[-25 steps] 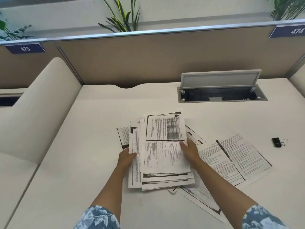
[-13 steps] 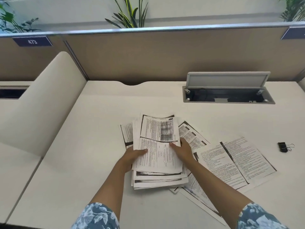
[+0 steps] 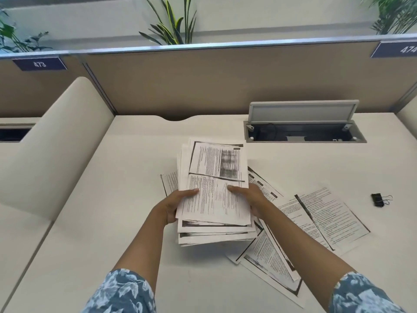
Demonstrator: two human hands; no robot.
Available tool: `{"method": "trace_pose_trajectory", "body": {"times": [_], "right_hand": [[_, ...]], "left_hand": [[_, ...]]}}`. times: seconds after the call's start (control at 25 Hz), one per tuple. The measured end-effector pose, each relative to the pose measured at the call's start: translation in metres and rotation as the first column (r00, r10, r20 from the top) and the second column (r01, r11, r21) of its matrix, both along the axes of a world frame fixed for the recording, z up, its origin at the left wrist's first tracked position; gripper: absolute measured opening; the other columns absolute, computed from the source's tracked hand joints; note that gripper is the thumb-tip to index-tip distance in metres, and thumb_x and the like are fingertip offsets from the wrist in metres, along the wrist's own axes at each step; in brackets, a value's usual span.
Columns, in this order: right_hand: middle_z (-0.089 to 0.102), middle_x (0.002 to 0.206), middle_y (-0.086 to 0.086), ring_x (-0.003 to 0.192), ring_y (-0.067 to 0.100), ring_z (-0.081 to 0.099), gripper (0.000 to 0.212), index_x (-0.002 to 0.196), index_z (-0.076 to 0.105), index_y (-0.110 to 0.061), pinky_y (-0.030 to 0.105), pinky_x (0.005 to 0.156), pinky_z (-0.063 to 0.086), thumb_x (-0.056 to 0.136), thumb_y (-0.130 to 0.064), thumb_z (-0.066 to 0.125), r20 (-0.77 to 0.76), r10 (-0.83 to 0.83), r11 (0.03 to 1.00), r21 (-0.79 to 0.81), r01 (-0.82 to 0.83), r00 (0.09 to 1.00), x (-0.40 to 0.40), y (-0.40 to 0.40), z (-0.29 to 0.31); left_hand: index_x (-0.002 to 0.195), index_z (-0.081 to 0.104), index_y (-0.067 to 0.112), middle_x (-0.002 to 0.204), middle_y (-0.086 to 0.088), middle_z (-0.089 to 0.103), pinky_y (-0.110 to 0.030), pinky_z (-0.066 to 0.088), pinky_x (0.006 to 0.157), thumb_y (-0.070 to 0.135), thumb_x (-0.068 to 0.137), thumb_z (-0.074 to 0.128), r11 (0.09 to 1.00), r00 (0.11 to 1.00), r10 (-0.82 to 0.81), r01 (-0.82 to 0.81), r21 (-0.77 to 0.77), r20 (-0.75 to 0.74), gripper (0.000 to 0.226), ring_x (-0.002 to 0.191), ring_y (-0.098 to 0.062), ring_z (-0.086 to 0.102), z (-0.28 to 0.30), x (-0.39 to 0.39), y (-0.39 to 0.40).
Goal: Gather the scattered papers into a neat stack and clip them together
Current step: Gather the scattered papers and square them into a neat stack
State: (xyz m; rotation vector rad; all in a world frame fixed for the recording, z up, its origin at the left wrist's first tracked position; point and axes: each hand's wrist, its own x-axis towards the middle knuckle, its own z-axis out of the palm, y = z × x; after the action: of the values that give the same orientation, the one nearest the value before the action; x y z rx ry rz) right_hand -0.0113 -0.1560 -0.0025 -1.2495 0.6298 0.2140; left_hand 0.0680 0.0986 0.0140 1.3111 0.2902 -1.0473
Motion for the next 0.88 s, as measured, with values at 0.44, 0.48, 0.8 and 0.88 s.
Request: {"method": "trace_pose_trajectory", "body": {"times": [0.44, 0.48, 0.8, 0.88], "right_hand": [[0.062, 0.121, 0.008, 0.087, 0.017, 0.055, 0.043, 0.132, 0.051, -0.01, 0.025, 0.065, 0.045, 0.09, -0.003, 0.049, -0.227, 0.028, 0.832, -0.534, -0.149, 0.973, -0.019, 0.004, -0.025], [0.058, 0.133, 0.01, 0.095, 0.02, 0.056, 0.046, 0.139, 0.045, -0.01, 0.025, 0.07, 0.047, 0.093, -0.004, 0.047, -0.19, 0.03, 0.819, -0.558, -0.133, 0.981, -0.019, 0.005, -0.023], [0.06, 0.098, -0.008, 0.09, 0.002, 0.065, 0.007, 0.11, 0.045, -0.013, 0.02, 0.067, 0.053, 0.103, -0.014, 0.045, 0.408, -0.044, 0.763, -0.575, 0.294, 0.912, -0.005, 0.005, 0.032], [0.06, 0.094, -0.011, 0.082, 0.0, 0.065, 0.004, 0.105, 0.044, -0.018, 0.024, 0.061, 0.06, 0.104, -0.021, 0.045, 0.489, -0.03, 0.8, -0.511, 0.313, 0.872, -0.004, 0.006, 0.043]], "left_hand": [[0.129, 0.064, 0.0, 0.119, -0.017, 0.07, -0.05, 0.053, 0.102, -0.009, 0.093, 0.053, 0.894, 0.959, -0.031, -0.099, 0.436, 0.282, 0.038, 0.111, -0.035, 0.066, -0.036, -0.037, -0.035], [0.13, 0.063, 0.002, 0.113, -0.013, 0.07, -0.047, 0.053, 0.1, -0.009, 0.094, 0.052, 0.901, 0.953, -0.022, -0.112, 0.418, 0.301, 0.039, 0.107, -0.032, 0.066, -0.033, -0.036, -0.037], [0.1, 0.071, 0.025, 0.087, 0.011, 0.08, -0.018, 0.06, 0.067, 0.009, 0.089, 0.075, 0.92, 0.743, 0.279, -0.388, 0.051, 0.608, 0.02, 0.084, -0.006, 0.077, 0.017, -0.02, -0.054], [0.098, 0.071, 0.027, 0.086, 0.015, 0.079, -0.019, 0.061, 0.067, 0.016, 0.085, 0.081, 0.904, 0.712, 0.35, -0.426, -0.022, 0.609, 0.02, 0.081, 0.0, 0.076, 0.028, -0.017, -0.06]]}}
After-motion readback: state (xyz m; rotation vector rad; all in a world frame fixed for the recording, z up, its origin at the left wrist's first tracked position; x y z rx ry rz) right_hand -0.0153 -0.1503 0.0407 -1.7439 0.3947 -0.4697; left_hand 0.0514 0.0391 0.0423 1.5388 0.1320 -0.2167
